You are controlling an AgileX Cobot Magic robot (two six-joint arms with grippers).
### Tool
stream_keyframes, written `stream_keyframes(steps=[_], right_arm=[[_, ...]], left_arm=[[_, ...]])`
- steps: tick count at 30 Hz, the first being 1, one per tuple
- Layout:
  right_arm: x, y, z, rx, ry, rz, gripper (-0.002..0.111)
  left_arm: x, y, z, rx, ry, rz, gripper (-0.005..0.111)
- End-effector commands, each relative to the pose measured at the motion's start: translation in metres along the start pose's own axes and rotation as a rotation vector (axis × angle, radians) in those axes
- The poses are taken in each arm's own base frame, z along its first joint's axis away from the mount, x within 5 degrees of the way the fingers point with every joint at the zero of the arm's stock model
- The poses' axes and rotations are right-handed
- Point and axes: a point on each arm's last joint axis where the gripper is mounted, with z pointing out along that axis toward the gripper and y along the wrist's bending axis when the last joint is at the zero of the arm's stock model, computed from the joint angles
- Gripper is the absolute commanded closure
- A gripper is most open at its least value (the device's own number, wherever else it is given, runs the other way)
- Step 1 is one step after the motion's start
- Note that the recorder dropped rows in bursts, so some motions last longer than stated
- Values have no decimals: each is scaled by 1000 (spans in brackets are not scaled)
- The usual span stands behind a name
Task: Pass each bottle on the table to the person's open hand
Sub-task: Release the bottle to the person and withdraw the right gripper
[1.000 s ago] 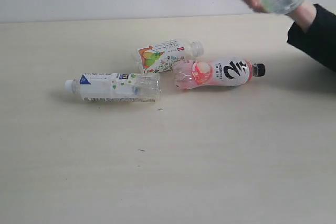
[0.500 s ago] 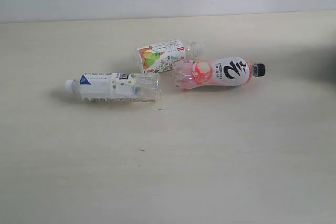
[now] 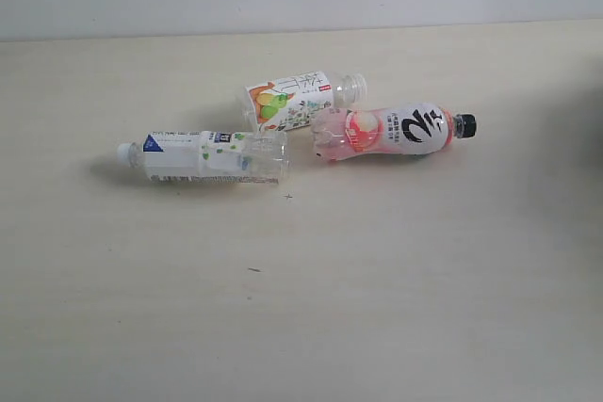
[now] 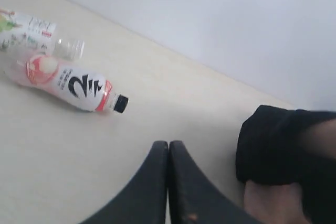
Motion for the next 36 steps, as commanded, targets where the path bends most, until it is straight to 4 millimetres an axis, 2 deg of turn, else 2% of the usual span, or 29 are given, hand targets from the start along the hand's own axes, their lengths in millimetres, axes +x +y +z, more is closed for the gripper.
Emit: stream_keyframes(steps=[1, 7, 14, 21, 29, 36], right_arm=[[6, -5, -19, 38, -122, 59, 108], [12, -9, -42, 70, -270, 96, 108], [12, -8, -39, 61, -285, 78, 108], [13, -4, -37, 13, -285, 146, 108], [22, 13, -16, -44, -374, 130, 108], [45, 26, 3, -73, -301, 108, 108]], left_arm=[[-1, 0, 0, 2, -8, -8, 107], [-1, 0, 0, 2, -8, -8, 107], [0, 0, -1, 0, -5, -8, 107], [0, 0, -1, 0, -5, -8, 107], [0, 0, -1, 0, -5, -8, 107], [0, 0, -1, 0, -5, -8, 107]])
